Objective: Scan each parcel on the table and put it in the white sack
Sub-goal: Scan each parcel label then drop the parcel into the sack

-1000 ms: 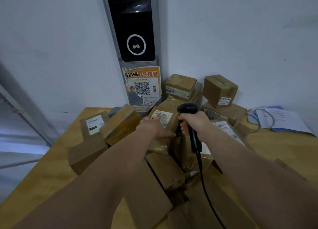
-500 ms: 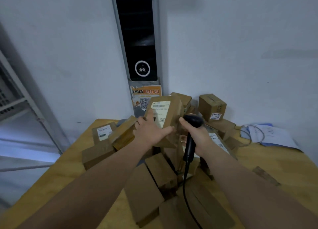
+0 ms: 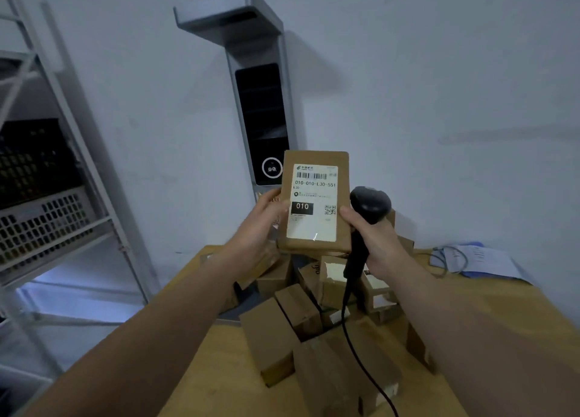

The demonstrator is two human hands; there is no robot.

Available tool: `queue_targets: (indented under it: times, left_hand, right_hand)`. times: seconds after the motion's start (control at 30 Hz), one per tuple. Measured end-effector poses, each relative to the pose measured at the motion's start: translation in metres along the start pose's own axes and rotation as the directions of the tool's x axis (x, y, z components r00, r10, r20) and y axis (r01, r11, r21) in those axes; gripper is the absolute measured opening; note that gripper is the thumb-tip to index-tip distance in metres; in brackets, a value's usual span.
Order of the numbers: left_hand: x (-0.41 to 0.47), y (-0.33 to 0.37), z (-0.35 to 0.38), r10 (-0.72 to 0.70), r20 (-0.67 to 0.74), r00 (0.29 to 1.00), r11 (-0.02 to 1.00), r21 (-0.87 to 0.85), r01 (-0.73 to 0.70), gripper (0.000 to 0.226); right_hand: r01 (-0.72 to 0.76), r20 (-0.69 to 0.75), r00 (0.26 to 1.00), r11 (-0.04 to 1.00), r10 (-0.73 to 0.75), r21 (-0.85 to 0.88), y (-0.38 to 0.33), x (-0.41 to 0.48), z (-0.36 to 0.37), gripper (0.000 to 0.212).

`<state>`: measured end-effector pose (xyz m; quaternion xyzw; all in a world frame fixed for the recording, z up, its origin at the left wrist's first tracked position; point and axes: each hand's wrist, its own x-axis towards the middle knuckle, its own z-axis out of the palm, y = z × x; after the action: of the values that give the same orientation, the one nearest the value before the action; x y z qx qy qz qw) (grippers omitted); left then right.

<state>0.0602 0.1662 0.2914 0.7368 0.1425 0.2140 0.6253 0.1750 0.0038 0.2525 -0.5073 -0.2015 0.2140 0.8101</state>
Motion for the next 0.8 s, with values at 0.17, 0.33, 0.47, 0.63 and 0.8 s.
queue_targets:
  times: [0.17, 0.33, 0.47, 0.63, 0.8]
  left_hand:
    - [-0.002, -0.013, -0.027, -0.189, 0.212, 0.959, 0.982, 0.012, 0.191, 0.061]
    - [0.012, -0.031, -0.063, -0.118, -0.029, 0.993, 0.986, 0.114, 0.121, 0.053]
    - [0.018, -0.041, -0.096, -0.053, -0.164, 0.985, 0.983, 0.163, 0.081, 0.067]
    - [0.031, -0.048, -0.119, 0.031, -0.172, 0.985, 0.983, 0.184, 0.002, 0.079]
    - [0.045, -0.052, -0.143, 0.04, -0.191, 0.981, 0.987, 0.158, -0.009, 0.078]
  right_hand:
    - [0.005, 0.049, 0.999, 0.997, -0.001, -0.077, -0.009, -0.012, 0.006, 0.032]
    - [0.001, 0.024, 1.0, 0.887, 0.011, -0.461, -0.013, -0.008, 0.031, 0.024]
    - [0.016, 0.158, 0.986, 0.907, 0.055, -0.421, 0.001, -0.017, 0.061, 0.02]
    - [0.16, 0.144, 0.983, 0.907, -0.112, -0.389, 0.023, -0.018, 0.101, 0.023]
    - [0.156, 0.055, 0.988, 0.932, -0.146, -0.328, 0.036, -0.005, 0.126, 0.022]
